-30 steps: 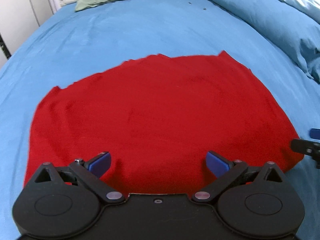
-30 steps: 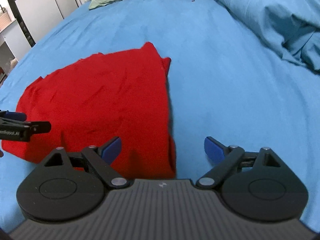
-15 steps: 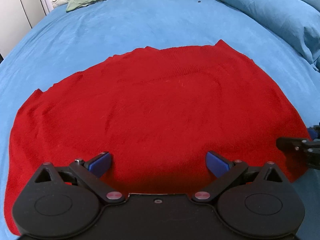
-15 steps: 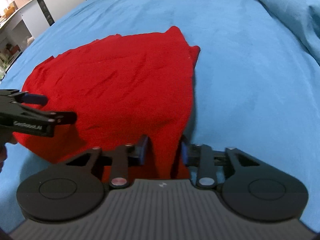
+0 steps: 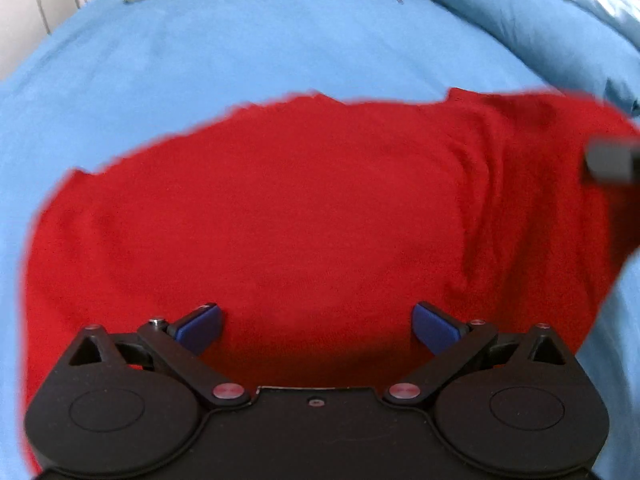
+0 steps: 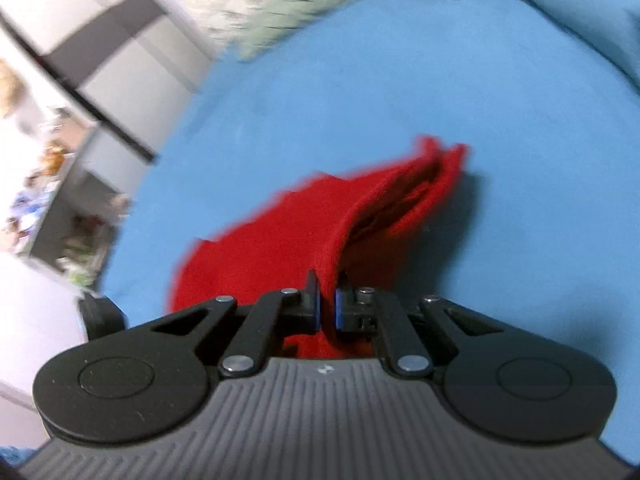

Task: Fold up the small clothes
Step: 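Carry the hem over the collar with both grippers and lay it down, then open both grippers and lift them off the folded sweater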

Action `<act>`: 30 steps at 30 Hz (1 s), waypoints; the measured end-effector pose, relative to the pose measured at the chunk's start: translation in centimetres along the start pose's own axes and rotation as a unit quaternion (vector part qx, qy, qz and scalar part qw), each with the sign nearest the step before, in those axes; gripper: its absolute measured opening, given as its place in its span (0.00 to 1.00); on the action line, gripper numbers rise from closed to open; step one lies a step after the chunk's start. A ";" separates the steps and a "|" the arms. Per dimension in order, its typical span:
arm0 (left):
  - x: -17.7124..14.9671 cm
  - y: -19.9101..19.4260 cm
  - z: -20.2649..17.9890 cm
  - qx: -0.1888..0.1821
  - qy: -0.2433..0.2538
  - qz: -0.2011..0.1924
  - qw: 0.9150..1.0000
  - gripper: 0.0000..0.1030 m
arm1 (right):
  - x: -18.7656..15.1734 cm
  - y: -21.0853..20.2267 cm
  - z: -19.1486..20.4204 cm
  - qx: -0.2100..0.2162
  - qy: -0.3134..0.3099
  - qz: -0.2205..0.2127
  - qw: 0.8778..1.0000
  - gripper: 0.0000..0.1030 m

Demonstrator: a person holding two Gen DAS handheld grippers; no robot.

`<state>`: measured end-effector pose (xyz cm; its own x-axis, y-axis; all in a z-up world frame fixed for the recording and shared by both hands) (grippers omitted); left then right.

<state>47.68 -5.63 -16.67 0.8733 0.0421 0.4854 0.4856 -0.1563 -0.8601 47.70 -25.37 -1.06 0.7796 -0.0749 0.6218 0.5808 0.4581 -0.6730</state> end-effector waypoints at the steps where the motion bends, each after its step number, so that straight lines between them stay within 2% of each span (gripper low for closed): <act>1: 0.3 -1.2 1.5 0.002 -0.002 -0.010 1.000 1.00 | 1.2 0.6 2.3 0.021 -0.020 -0.004 1.000 0.21; 4: 0.5 -4.5 6.7 0.015 -0.010 -0.031 0.999 1.00 | 3.0 3.3 9.3 0.088 -0.089 0.006 0.992 0.21; 6: -0.4 -5.9 10.2 0.032 -0.013 -0.033 0.999 1.00 | 2.8 6.3 14.2 0.129 -0.149 0.026 0.980 0.21; 8: -2.1 -6.6 13.2 0.044 -0.017 -0.026 0.999 1.00 | 0.9 10.4 18.7 0.155 -0.208 0.061 0.964 0.21; 11: -5.3 -6.4 16.5 0.051 -0.023 -0.006 0.998 1.00 | -3.9 17.1 22.8 0.161 -0.264 0.131 0.942 0.21; 13: -7.1 -6.0 17.7 0.053 -0.029 0.007 0.998 1.00 | -6.6 20.2 23.6 0.146 -0.270 0.161 0.938 0.21; 14: -7.7 -5.9 18.0 0.048 -0.032 0.011 0.998 1.00 | -7.1 20.8 23.6 0.139 -0.262 0.160 0.941 0.23; 16: -8.5 -6.0 18.2 0.035 -0.037 0.010 0.999 1.00 | -7.2 20.5 23.4 0.140 -0.248 0.150 0.947 0.28; 17: -8.7 -6.1 18.2 0.029 -0.039 0.007 0.999 1.00 | -7.1 20.0 23.3 0.141 -0.248 0.147 0.947 0.40; 18: -8.8 -6.3 18.1 0.023 -0.043 0.002 0.999 1.00 | -7.2 19.6 23.5 0.147 -0.250 0.147 0.946 0.48; 19: -8.8 -6.6 18.0 0.015 -0.047 -0.003 0.999 1.00 | -7.1 18.9 23.4 0.154 -0.253 0.144 0.944 0.65; 20: -8.7 -7.0 18.3 0.008 -0.052 -0.007 0.999 1.00 | -6.8 17.8 23.4 0.151 -0.255 0.132 0.946 0.75; 24: -7.5 -8.0 18.1 -0.013 -0.076 -0.018 0.997 1.00 | -4.1 11.8 21.2 0.121 -0.233 0.050 0.964 0.82; 27: -6.7 -8.5 17.9 -0.023 -0.093 -0.026 0.995 1.00 | -4.6 6.9 18.0 0.027 -0.226 0.006 0.974 0.87; 30: -6.4 -8.6 18.0 -0.027 -0.113 -0.032 0.993 1.00 | -7.6 4.2 15.8 -0.063 -0.245 0.013 0.967 0.87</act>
<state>38.67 13.16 -15.23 0.8299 0.2739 0.4860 0.5433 -0.1988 -0.8156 40.53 -8.88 -2.34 0.6070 0.3777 0.6992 0.6109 0.3408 -0.7146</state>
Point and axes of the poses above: each gripper's, at about its wrist camera, not at the fingertips, and y roughly the way its jaws point, z to its left, x to its top, the point moved 3 cm from there along y, roughly the way its jaws point, and after that the axes turned 15 degrees about -y, right-handed, at the moved point
